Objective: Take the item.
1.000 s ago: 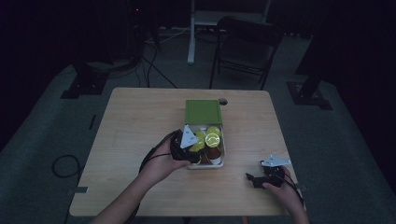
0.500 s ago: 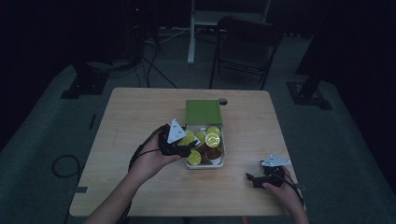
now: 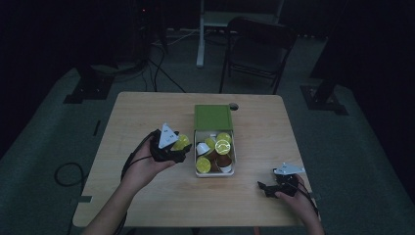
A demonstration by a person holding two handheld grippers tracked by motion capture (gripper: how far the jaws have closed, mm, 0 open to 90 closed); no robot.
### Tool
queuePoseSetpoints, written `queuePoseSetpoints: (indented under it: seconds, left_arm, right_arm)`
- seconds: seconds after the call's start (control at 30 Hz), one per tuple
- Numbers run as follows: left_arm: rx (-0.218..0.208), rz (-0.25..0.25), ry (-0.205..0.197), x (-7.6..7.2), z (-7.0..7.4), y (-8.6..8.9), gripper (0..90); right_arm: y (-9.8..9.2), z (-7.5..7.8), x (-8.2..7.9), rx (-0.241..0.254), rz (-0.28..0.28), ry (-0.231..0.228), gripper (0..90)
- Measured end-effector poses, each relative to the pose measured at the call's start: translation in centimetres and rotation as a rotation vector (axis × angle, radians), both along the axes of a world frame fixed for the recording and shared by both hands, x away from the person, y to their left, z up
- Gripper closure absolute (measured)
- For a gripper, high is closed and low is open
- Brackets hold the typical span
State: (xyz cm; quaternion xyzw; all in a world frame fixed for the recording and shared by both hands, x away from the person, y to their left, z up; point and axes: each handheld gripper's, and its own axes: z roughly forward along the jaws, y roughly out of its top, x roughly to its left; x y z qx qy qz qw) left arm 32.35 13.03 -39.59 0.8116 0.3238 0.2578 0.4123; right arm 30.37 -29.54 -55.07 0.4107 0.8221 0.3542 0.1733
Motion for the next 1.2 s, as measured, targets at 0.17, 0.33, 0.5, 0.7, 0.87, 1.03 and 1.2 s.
queuePoseSetpoints:
  seconds: [0.17,0.33,0.5,0.7,0.87,1.03,1.2]
  left_arm:
    - [-0.009,0.024,0.009,0.0,-0.5,1.1,38.8]
    - [-0.009,0.051,0.015,0.1,-1.2,2.2,38.7]
    - [-0.013,0.071,0.023,0.1,-1.7,3.1,38.8]
    - [-0.018,0.095,0.038,0.0,-2.6,4.2,38.7]
    - [-0.018,0.125,0.049,0.0,-3.2,5.5,38.8]
    - [-0.021,0.148,0.057,-0.1,-3.9,6.6,38.7]
    - [-0.026,0.18,0.081,-0.1,-5.0,8.1,38.7]
  right_arm:
    - [0.0,0.0,0.0,0.0,0.001,-0.002,12.0]
    - [0.0,0.0,0.0,0.0,0.001,-0.002,12.0]
    - [0.0,0.0,0.0,0.0,0.001,-0.002,12.0]
    - [0.0,0.0,0.0,0.0,0.0,-0.001,12.0]
    - [0.0,0.0,0.0,0.0,0.0,0.0,12.0]
    - [0.0,0.0,0.0,0.0,0.0,-0.001,12.0]
    - [0.0,0.0,0.0,-0.001,0.0,0.0,12.0]
